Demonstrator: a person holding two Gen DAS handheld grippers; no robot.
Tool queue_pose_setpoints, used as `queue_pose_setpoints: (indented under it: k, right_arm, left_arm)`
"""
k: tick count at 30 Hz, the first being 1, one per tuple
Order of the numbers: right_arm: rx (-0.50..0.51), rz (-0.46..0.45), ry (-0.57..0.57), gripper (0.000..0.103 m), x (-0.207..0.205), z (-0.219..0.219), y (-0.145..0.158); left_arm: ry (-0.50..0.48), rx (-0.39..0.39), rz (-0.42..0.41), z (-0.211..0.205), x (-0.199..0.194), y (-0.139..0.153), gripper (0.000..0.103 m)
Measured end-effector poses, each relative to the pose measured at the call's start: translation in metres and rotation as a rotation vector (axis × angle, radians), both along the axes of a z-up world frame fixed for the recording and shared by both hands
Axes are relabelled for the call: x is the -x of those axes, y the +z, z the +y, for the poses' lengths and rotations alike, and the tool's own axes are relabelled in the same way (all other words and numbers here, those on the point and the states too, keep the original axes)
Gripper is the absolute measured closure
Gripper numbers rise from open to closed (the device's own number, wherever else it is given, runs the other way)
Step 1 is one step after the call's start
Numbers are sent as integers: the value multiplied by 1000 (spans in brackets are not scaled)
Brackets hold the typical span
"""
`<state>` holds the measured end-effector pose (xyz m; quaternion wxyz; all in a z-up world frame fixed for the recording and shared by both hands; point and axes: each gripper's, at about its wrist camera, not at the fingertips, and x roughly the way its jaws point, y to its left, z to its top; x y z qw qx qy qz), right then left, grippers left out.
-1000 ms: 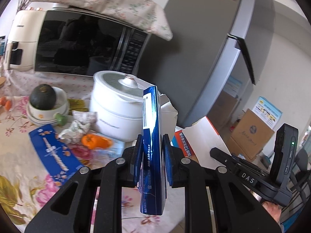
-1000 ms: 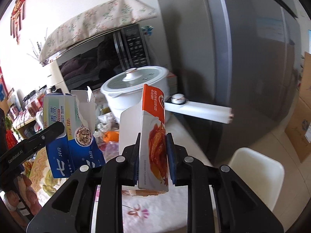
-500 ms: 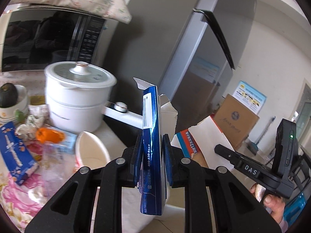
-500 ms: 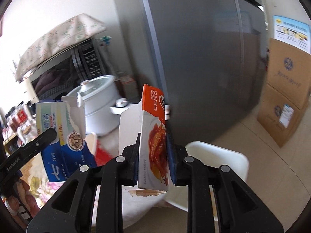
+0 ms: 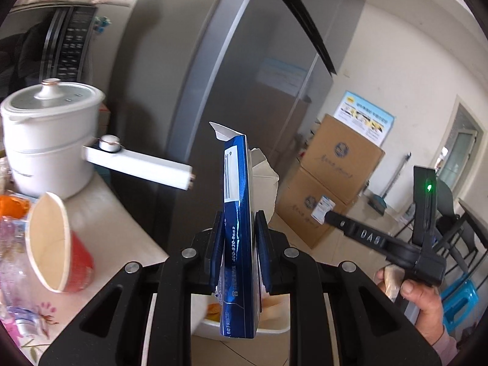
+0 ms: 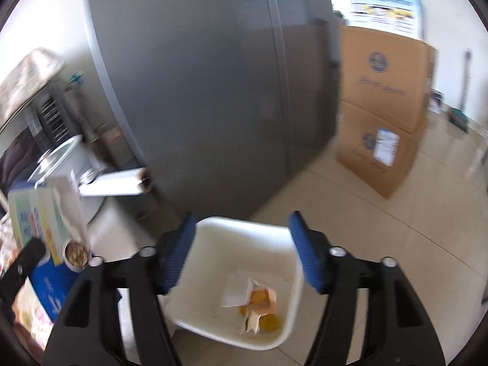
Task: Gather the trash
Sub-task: 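Lower the blue carton into the white bin and open the left tool, then move both tools back toward the red noodle cup on the table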
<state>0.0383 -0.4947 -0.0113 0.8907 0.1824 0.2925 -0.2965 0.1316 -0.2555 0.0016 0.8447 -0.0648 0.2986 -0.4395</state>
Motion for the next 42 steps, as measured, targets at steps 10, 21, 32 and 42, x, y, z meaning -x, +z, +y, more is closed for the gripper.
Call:
queue_pose_setpoints:
  k: [10,21,32,42]
  right_arm:
    - [44,20,-207,11,30,-27,-3]
    - [165,69,-232,7,36,-19,-3]
    - [196,88,-186,7,28,-7,-2]
    - [248,89,-133,7,13,24,3]
  left_arm:
    - [-67,-44,41,-50,2,-18,82]
    - [-87,-68,122,-102,-5,-37,69]
    - [-36,-109,88,-97,-7,-27,54]
    - [44,-142,38,-61,-7,-15,38]
